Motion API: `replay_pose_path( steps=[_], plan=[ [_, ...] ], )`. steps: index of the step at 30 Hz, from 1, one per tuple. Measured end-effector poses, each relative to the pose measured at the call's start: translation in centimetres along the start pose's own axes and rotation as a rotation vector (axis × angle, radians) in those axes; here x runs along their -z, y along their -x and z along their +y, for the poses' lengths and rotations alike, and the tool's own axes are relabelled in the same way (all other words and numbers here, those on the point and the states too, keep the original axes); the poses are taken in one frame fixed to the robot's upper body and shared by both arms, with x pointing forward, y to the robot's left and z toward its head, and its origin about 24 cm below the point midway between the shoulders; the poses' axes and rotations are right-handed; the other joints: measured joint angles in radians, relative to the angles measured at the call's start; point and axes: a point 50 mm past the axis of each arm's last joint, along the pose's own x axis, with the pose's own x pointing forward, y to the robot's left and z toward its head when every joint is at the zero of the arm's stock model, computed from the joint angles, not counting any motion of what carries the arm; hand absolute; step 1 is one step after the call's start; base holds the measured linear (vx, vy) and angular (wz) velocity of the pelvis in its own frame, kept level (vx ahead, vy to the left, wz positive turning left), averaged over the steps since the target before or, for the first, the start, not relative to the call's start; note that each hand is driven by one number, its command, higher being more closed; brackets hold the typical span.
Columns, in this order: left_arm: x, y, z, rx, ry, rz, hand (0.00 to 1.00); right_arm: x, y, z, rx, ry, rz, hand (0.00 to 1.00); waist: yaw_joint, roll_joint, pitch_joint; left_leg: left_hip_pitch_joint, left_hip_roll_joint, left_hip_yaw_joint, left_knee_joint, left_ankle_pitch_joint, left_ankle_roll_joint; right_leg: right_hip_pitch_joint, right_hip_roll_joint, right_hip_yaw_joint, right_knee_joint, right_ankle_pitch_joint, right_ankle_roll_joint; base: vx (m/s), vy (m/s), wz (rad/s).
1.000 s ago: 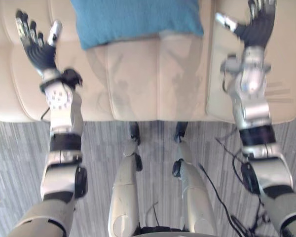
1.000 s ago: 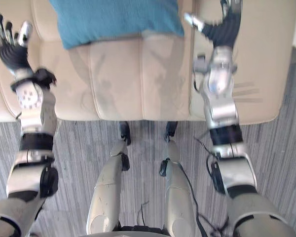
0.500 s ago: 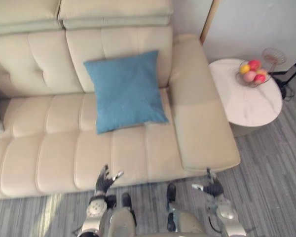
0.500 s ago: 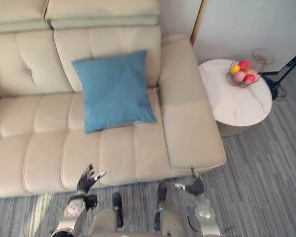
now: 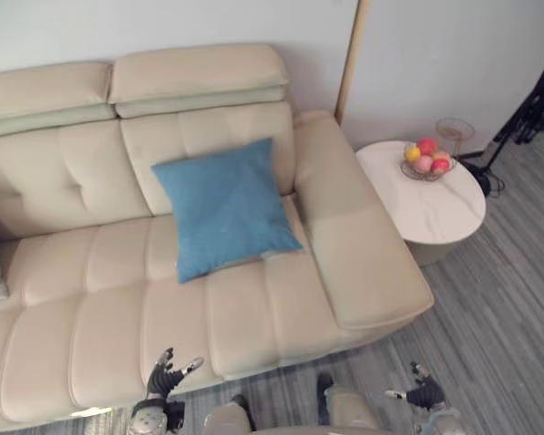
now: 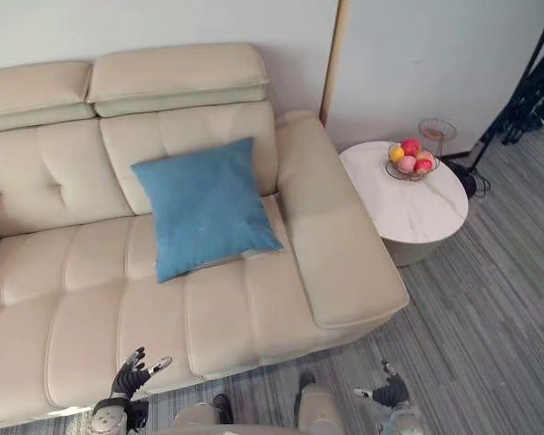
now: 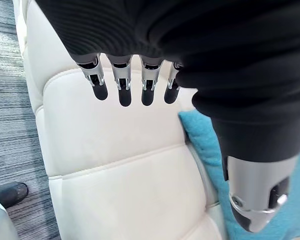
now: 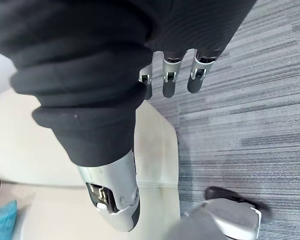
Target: Pick up cushions and gather them together orderly.
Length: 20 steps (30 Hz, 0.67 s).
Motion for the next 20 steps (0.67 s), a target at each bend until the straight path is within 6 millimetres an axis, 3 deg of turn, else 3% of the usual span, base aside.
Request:
replay_pose_path(
  steps=[1, 2, 3, 4, 5, 6, 7, 8, 9, 11, 13, 16, 17, 20],
  plan=[
    [-0.3, 0.0, 0.0, -0.001, 0.001, -0.015, 0.00, 0.0, 0.0, 0.3, -0.013, -0.004, 0.000, 0.00, 0.011, -0.018, -0.009, -0.042, -0.005, -0.015, 0.036, 0.002, -0.002, 0.032, -0.003, 0.021, 0.034, -0.043, 0.035, -0.10, -0.191, 0.49],
    [-0.4, 0.0, -0.1, 0.002, 0.005, -0.020, 0.00, -0.2, -0.1, 0.2, -0.014, -0.003, -0.005, 0.00, 0.017, -0.023, -0.011, -0.062, -0.005, -0.019, 0.051, 0.004, -0.005, 0.042, -0.005, 0.028, 0.022, -0.075, 0.042, -0.16, -0.284, 0.28],
    [-0.8, -0.1, -0.8, 0.010, 0.023, -0.033, 0.00, -1.6, -0.7, 0.1, -0.009, -0.004, -0.043, 0.00, 0.023, -0.036, -0.004, -0.106, -0.005, -0.024, 0.078, 0.020, -0.014, 0.053, -0.007, 0.025, -0.054, -0.146, 0.014, -0.16, -0.242, 0.06],
    [-1.1, -0.2, -1.5, 0.023, 0.042, -0.038, 0.00, -2.7, -1.1, -0.2, 0.000, -0.002, -0.075, 0.00, 0.029, -0.029, 0.009, -0.124, 0.001, -0.022, 0.074, 0.044, -0.020, 0.053, -0.001, 0.009, -0.113, -0.170, -0.016, -0.24, -0.261, -0.10],
    [-1.5, -0.2, -3.4, 0.068, 0.060, -0.047, 0.00, -4.4, -1.3, -0.8, 0.015, 0.003, -0.140, 0.00, 0.047, 0.015, 0.014, -0.171, 0.025, -0.017, 0.044, 0.090, -0.038, 0.042, 0.025, -0.022, -0.199, -0.183, -0.066, -0.22, -0.137, -0.14],
    [-1.5, -0.1, -4.0, 0.084, 0.065, -0.046, 0.00, -5.0, -1.5, -0.9, 0.019, 0.003, -0.160, 0.00, 0.046, 0.035, 0.018, -0.190, 0.037, -0.026, 0.027, 0.114, -0.044, 0.028, 0.041, -0.033, -0.214, -0.172, -0.096, -0.33, -0.174, 0.08],
    [-1.8, -0.1, -4.7, 0.101, 0.079, -0.053, 0.00, -5.9, -1.8, -1.0, 0.021, -0.005, -0.179, 0.00, 0.037, 0.067, 0.031, -0.199, 0.038, -0.054, -0.045, 0.187, -0.062, 0.011, 0.061, -0.051, -0.237, -0.141, -0.127, -0.35, -0.145, 0.40],
    [-1.8, -0.1, -4.8, 0.102, 0.088, -0.053, 0.00, -5.7, -1.7, -1.0, 0.023, -0.028, -0.173, 0.00, 0.036, 0.065, 0.037, -0.180, 0.039, -0.061, -0.132, 0.242, -0.088, -0.002, 0.063, -0.090, -0.258, -0.111, -0.160, -0.33, -0.148, 0.45],
    [-1.8, -0.1, -4.8, 0.100, 0.092, -0.053, 0.00, -5.6, -1.7, -1.0, 0.025, -0.035, -0.169, 0.00, 0.037, 0.066, 0.038, -0.172, 0.043, -0.056, -0.131, 0.240, -0.086, -0.003, 0.062, -0.101, -0.265, -0.100, -0.174, -0.25, -0.125, 0.39],
    [-2.1, -0.1, -4.5, 0.090, 0.103, -0.069, 0.00, -5.6, -1.7, -1.0, 0.045, -0.045, -0.170, 0.00, 0.037, 0.060, 0.041, -0.163, 0.052, -0.022, -0.001, 0.156, -0.045, -0.003, 0.059, -0.127, -0.342, -0.027, -0.195, -0.23, -0.134, 0.29],
    [-2.3, -0.1, -4.4, 0.088, 0.107, -0.076, 0.00, -5.8, -1.7, -1.0, 0.046, -0.040, -0.175, 0.00, 0.039, 0.058, 0.040, -0.135, 0.052, -0.014, 0.061, 0.100, -0.025, 0.000, 0.058, -0.126, -0.405, 0.019, -0.187, -0.23, -0.047, 0.15],
    [-2.1, -0.1, -4.3, 0.082, 0.119, -0.067, 0.00, -5.6, -1.7, -1.1, 0.046, -0.031, -0.164, 0.00, 0.035, 0.074, 0.032, 0.014, 0.027, -0.017, -0.102, 0.039, -0.043, -0.003, 0.070, -0.127, -0.486, 0.062, -0.146, -0.24, 0.057, 0.12],
    [-2.1, -0.1, -4.0, 0.076, 0.115, -0.066, 0.00, -5.1, -1.8, -0.9, 0.042, -0.036, -0.137, 0.00, 0.030, 0.087, 0.026, 0.056, 0.021, -0.025, -0.204, 0.032, -0.068, -0.001, 0.082, -0.128, -0.504, 0.073, -0.132, -0.18, 0.110, 0.15],
    [-1.7, -0.2, -3.3, 0.060, 0.107, -0.051, 0.00, -4.6, -1.8, -0.8, 0.039, -0.032, -0.110, 0.00, 0.015, 0.070, 0.025, 0.074, -0.003, -0.039, -0.262, 0.048, -0.050, 0.045, 0.071, -0.141, -0.605, 0.147, -0.115, -0.11, 0.087, 0.15]
  ],
)
